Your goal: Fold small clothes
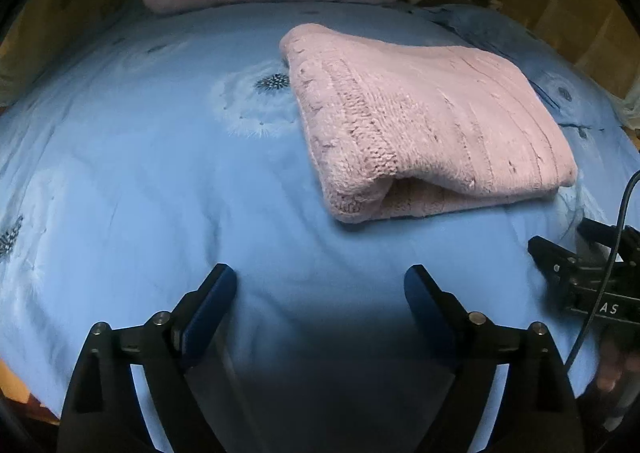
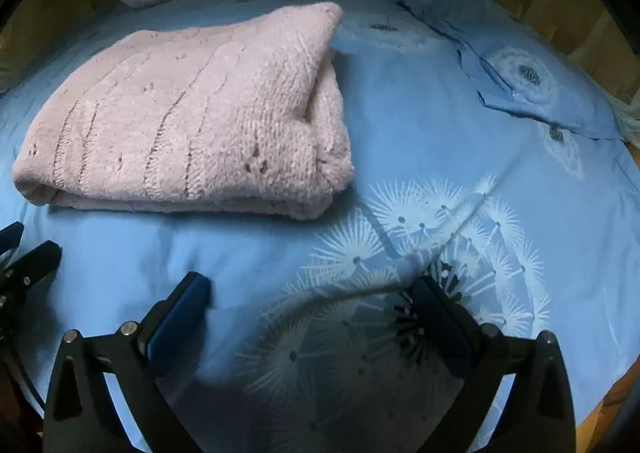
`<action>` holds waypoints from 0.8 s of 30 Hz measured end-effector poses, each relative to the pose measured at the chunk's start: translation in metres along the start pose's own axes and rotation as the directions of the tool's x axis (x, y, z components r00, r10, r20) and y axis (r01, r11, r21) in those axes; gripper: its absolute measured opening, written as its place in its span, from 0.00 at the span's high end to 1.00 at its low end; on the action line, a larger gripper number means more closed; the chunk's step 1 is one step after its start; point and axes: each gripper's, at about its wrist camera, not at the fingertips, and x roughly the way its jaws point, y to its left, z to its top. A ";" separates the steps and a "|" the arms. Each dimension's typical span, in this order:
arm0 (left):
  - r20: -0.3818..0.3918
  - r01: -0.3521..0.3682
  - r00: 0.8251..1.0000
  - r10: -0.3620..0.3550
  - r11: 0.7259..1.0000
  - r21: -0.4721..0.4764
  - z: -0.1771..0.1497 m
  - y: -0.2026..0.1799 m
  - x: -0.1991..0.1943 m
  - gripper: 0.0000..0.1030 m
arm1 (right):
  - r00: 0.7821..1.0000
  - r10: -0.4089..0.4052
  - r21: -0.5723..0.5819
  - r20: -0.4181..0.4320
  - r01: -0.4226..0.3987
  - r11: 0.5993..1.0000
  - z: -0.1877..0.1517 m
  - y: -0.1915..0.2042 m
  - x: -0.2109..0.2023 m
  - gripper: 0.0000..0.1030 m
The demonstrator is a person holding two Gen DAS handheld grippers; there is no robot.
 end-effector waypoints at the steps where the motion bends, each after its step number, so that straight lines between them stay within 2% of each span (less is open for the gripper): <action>1: -0.013 0.002 1.000 -0.002 1.000 -0.004 0.002 0.001 0.000 0.32 | 1.000 0.001 0.000 -0.003 -0.001 1.000 0.000 0.000 0.001 0.00; 4: -0.044 0.001 0.999 -0.002 1.000 -0.006 0.005 -0.001 0.002 0.29 | 1.000 -0.006 0.001 -0.005 0.006 1.000 0.001 -0.003 0.001 0.00; 7: -0.068 -0.005 0.998 0.005 1.000 0.002 0.009 -0.006 0.007 0.20 | 1.000 -0.011 0.006 -0.008 0.011 1.000 0.001 0.001 0.002 0.00; 11: -0.083 -0.036 0.996 0.036 0.999 -0.005 0.010 -0.013 0.009 0.15 | 1.000 -0.009 0.010 -0.008 0.009 1.000 0.004 0.002 0.001 0.00; 24: -0.075 -0.054 0.996 0.054 0.999 0.002 0.013 -0.015 0.013 0.15 | 1.000 -0.009 0.009 -0.001 0.009 1.000 0.002 0.002 0.001 0.00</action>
